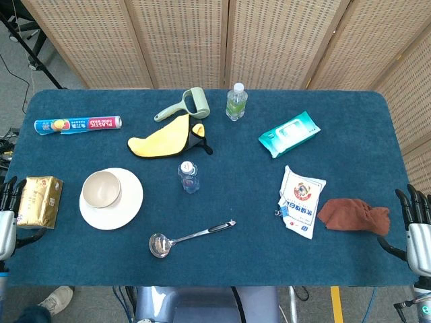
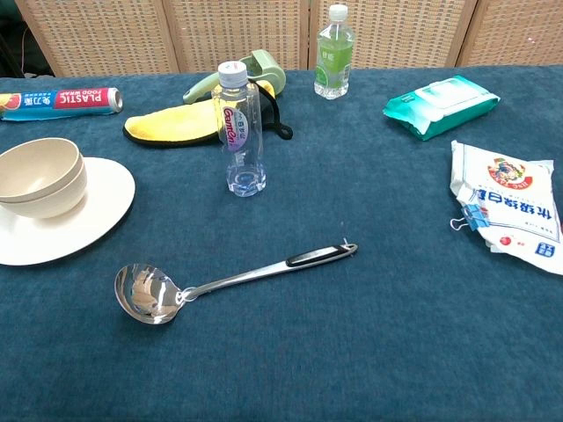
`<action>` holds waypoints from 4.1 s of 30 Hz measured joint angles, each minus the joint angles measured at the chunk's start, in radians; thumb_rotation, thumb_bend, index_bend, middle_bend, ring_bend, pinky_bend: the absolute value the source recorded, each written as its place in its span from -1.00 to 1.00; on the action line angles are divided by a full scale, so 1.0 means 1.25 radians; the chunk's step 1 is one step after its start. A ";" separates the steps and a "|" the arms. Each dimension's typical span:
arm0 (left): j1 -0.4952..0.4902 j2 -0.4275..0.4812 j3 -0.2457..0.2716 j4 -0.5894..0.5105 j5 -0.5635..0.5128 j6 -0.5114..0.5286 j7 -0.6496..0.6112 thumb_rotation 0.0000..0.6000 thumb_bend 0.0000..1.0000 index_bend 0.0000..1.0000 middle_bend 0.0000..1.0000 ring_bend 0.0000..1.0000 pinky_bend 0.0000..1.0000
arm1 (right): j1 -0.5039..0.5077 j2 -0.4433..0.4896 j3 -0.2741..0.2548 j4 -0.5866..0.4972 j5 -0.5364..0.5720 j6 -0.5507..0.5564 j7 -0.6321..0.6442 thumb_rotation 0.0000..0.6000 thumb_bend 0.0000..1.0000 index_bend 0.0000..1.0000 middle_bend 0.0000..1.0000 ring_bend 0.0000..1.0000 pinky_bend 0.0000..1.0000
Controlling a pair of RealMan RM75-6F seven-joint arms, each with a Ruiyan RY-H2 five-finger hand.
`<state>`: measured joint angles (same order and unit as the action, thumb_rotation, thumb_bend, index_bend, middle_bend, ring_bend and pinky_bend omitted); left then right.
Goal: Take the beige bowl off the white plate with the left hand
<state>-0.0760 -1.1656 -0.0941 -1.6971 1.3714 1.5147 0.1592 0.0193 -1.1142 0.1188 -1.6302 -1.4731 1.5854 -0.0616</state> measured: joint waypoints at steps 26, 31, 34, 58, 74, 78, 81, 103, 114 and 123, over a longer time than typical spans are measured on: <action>-0.157 -0.138 -0.062 0.037 -0.099 -0.196 0.040 1.00 -0.67 0.00 -1.00 -1.00 -1.00 | -0.002 0.029 0.014 -0.019 0.044 -0.026 0.078 1.00 -1.00 -1.00 -1.00 -1.00 -1.00; -0.173 -0.154 -0.066 0.034 -0.135 -0.218 0.059 1.00 -0.58 0.00 -1.00 -1.00 -1.00 | -0.001 0.031 0.014 -0.020 0.045 -0.029 0.080 1.00 -1.00 -1.00 -1.00 -1.00 -1.00; -0.176 -0.157 -0.066 0.033 -0.147 -0.227 0.055 1.00 -0.52 0.00 -1.00 -1.00 -1.00 | -0.001 0.032 0.014 -0.021 0.046 -0.030 0.083 1.00 -1.00 -1.00 -1.00 -1.00 -1.00; -0.212 -0.176 -0.055 0.069 -0.208 -0.291 0.025 1.00 -0.38 0.04 -1.00 -1.00 -1.00 | -0.001 0.036 0.014 -0.026 0.048 -0.034 0.091 1.00 -1.00 -1.00 -1.00 -1.00 -1.00; -0.223 -0.184 -0.053 0.086 -0.236 -0.299 0.030 1.00 -0.31 0.14 -1.00 -1.00 -1.00 | 0.000 0.038 0.014 -0.027 0.053 -0.038 0.093 1.00 -1.00 -1.00 -1.00 -1.00 -1.00; -0.225 -0.185 -0.053 0.085 -0.239 -0.297 0.034 1.00 -0.31 0.15 -1.00 -1.00 -1.00 | 0.000 0.038 0.014 -0.028 0.054 -0.039 0.093 1.00 -1.00 -1.00 -1.00 -1.00 -1.00; -0.226 -0.185 -0.052 0.085 -0.243 -0.297 0.039 1.00 -0.29 0.15 -1.00 -1.00 -1.00 | 0.000 0.039 0.014 -0.028 0.054 -0.039 0.093 1.00 -1.00 -1.00 -1.00 -1.00 -1.00; -0.234 -0.192 -0.052 0.087 -0.260 -0.280 0.058 1.00 -0.07 0.37 -1.00 -1.00 -1.00 | 0.000 0.041 0.015 -0.030 0.055 -0.040 0.100 1.00 -1.00 -1.00 -1.00 -1.00 -1.00; -0.227 -0.191 -0.055 0.085 -0.232 -0.246 0.043 1.00 -0.07 0.44 -1.00 -1.00 -1.00 | 0.000 0.039 0.016 -0.029 0.054 -0.038 0.101 1.00 -1.00 -1.00 -1.00 -1.00 -1.00; -0.216 -0.192 -0.064 0.085 -0.198 -0.203 0.014 1.00 -0.05 0.48 -1.00 -1.00 -1.00 | 0.000 0.039 0.016 -0.029 0.054 -0.038 0.101 1.00 -1.00 -1.00 -1.00 -1.00 -1.00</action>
<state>-0.3454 -1.4062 -0.1745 -1.5909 1.1244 1.2607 0.1768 0.0195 -1.0654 0.1386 -1.6663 -1.4053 1.5377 0.0644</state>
